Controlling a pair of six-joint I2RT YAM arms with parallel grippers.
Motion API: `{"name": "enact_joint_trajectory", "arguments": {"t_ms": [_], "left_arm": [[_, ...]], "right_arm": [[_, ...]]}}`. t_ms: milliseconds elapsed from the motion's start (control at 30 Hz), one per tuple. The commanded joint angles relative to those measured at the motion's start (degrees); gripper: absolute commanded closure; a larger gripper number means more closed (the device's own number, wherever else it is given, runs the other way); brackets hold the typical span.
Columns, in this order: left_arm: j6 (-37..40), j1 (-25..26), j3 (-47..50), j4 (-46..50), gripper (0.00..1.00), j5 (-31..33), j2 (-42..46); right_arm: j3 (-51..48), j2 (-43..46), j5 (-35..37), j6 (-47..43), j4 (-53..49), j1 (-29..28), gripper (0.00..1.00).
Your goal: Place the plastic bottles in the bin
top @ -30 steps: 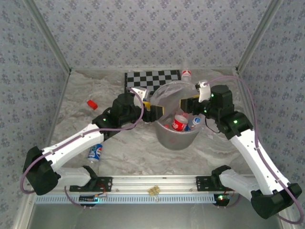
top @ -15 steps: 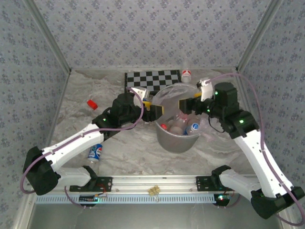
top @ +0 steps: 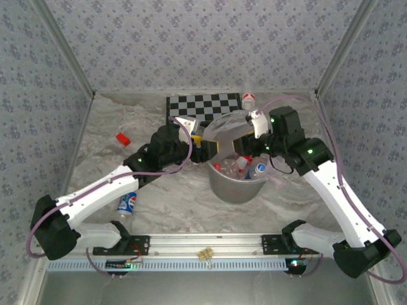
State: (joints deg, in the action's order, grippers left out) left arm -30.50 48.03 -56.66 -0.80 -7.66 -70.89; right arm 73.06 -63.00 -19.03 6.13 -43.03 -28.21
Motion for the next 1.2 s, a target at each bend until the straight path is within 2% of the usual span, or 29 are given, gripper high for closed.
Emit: {"name": "enact_joint_trajectory", "arguments": {"t_ms": [0,67,167,333,433,533,700,867,1000,1167], "left_arm": [[3.13,0.40,-2.37,6.04,0.22,1.97,1.17],[5.36,0.35,-4.34,8.93,0.16,2.70,2.01],[9.87,0.40,-9.08,16.47,0.05,4.98,3.18],[14.04,-0.28,-13.73,29.34,0.01,14.92,6.72],[9.91,-3.44,-14.09,37.77,0.00,18.78,9.27],[5.17,-9.21,-13.25,49.29,0.00,19.81,10.24],[-2.32,-14.38,-8.74,65.71,0.03,25.22,7.20],[-7.65,-16.26,-1.91,68.51,0.00,25.69,5.97],[-12.49,-16.26,4.36,68.48,0.00,24.41,8.29],[-19.51,-16.82,12.85,64.59,0.00,32.10,14.13]], "right_arm": [[-1.74,1.19,-1.72,0.33,-2.20,-0.67,0.56],[-2.21,1.85,-1.25,0.38,-1.43,-0.66,0.55],[-3.36,4.00,-1.32,1.18,2.59,0.69,0.48],[-8.55,7.50,-2.04,7.42,14.84,4.21,0.43],[-9.50,8.55,-0.65,9.23,17.48,5.88,0.41],[-9.08,8.77,0.59,9.34,16.61,7.92,0.38],[-10.65,10.86,-0.52,9.29,16.58,11.66,0.30],[-11.54,11.61,-1.47,9.62,16.61,14.12,0.23],[-9.69,10.97,-2.16,8.49,15.18,14.81,0.21],[-9.73,10.93,-2.27,8.77,15.75,14.93,0.20]]}}
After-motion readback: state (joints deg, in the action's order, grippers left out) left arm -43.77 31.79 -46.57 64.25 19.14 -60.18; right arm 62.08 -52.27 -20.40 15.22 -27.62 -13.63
